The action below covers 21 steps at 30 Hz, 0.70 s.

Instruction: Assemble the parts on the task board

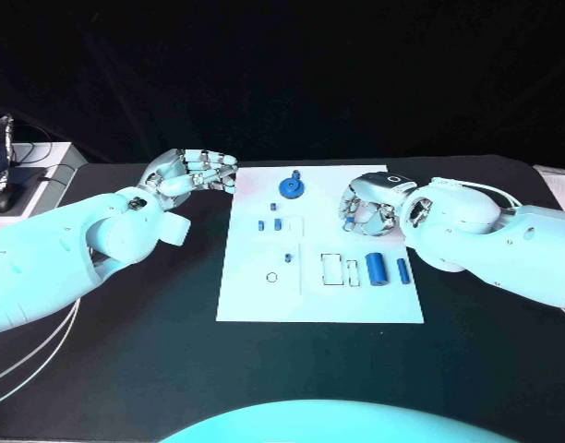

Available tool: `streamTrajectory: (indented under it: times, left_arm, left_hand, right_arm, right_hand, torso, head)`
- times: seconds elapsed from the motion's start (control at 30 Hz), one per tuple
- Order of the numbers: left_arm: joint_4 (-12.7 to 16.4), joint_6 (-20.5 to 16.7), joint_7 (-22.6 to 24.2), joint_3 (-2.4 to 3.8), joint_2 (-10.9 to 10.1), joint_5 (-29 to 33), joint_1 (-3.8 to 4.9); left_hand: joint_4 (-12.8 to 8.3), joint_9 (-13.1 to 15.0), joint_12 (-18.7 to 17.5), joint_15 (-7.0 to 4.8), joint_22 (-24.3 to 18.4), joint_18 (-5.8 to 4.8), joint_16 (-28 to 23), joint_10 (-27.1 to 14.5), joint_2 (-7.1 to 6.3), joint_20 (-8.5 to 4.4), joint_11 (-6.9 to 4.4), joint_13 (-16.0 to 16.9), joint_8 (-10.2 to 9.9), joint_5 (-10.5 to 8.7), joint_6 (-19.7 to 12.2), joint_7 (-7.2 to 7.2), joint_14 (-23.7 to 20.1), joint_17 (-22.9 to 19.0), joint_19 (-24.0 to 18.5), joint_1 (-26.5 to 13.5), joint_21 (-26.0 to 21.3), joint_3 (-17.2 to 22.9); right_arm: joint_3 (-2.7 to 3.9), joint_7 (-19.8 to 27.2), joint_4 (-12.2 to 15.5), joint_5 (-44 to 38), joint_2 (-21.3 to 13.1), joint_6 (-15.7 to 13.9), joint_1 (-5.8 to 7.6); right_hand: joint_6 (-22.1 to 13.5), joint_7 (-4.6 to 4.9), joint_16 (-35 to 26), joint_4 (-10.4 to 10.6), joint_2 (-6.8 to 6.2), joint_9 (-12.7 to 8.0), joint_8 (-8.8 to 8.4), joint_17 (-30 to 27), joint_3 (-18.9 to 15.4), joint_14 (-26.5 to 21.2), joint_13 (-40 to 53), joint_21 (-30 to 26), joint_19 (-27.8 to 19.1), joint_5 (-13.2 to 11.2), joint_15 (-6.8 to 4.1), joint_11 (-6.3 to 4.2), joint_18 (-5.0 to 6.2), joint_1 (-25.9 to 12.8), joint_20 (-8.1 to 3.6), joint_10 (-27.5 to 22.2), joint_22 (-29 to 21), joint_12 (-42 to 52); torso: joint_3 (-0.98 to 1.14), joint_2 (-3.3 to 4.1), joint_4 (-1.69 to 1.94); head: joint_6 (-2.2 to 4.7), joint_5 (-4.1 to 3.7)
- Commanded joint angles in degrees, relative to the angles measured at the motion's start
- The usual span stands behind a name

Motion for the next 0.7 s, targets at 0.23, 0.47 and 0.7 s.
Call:
streamTrajectory:
  times: [0.23,0.47,0.7]
  left_arm:
    - [0.0,1.1,0.0,0.04,0.0,-0.1,0.00]
    - [0.0,1.2,-0.2,0.04,0.1,-0.1,-0.01]
    - [-0.1,1.3,-0.2,0.04,0.3,-0.1,-0.03]
  left_hand:
    - [-0.3,-0.1,-0.2,0.22,0.1,-0.16,-0.2,0.0,0.37,0.11,0.12,0.1,-0.1,0.26,0.0,0.33,0.3,0.1,-0.5,-0.1,0.2,-0.2]
    - [-0.3,-0.1,-0.2,0.26,0.1,-0.18,-0.3,0.0,0.38,0.14,0.15,0.1,-0.1,0.26,0.0,0.36,0.2,0.1,-0.6,-0.2,0.1,-0.2]
    - [-0.2,-0.1,-0.3,0.29,0.0,-0.18,-0.4,0.0,0.38,0.16,0.16,0.1,-0.1,0.26,0.0,0.36,0.2,0.1,-0.6,-0.2,0.1,-0.2]
  right_arm:
    - [-0.17,-1.7,0.1,-4.4,0.1,-0.1,-0.18]
    - [-0.25,-2.2,0.7,-7.0,0.0,-2.9,-0.36]
    - [-0.24,-2.5,2.7,-8.2,-0.7,-6.5,-0.47]
  right_hand:
    - [-0.1,0.19,0.2,-2.3,0.10,0.2,0.19,-0.1,2.2,2.3,0.8,0.3,1.6,-0.1,-0.26,-0.95,-0.76,1.8,-0.59,1.8,4.8,-0.6]
    - [1.2,0.08,0.4,-5.6,1.05,0.7,0.99,0.2,5.6,2.4,1.8,1.7,1.8,-1.1,-0.50,-1.23,-0.98,3.2,-0.88,4.1,5.8,-0.3]
    - [1.9,-0.11,0.5,-6.5,1.24,1.0,1.51,0.4,6.7,2.4,2.6,3.0,2.1,-2.1,-0.78,-1.51,-1.22,2.6,-1.06,5.1,6.6,-0.1]
  torso:
    - [0.02,-0.03,-0.01]
    - [0.01,-0.07,-0.04]
    - [-0.05,-0.10,0.08]
  head:
    - [-0.13,-0.02]
    - [-0.12,-0.01]
    - [-0.05,-0.02]
